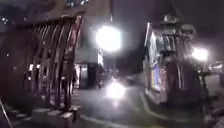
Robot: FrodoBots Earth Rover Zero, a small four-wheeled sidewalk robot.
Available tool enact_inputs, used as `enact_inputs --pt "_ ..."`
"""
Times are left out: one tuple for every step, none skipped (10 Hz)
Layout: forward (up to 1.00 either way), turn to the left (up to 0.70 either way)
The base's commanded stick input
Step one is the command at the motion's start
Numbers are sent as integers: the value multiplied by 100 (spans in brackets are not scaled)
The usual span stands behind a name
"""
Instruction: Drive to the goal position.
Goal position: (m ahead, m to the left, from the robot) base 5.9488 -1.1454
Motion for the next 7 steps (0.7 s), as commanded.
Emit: enact_inputs --pt "45 0" --pt "45 0" --pt "45 0" --pt "45 0" --pt "45 0" --pt "45 0" --pt "45 0"
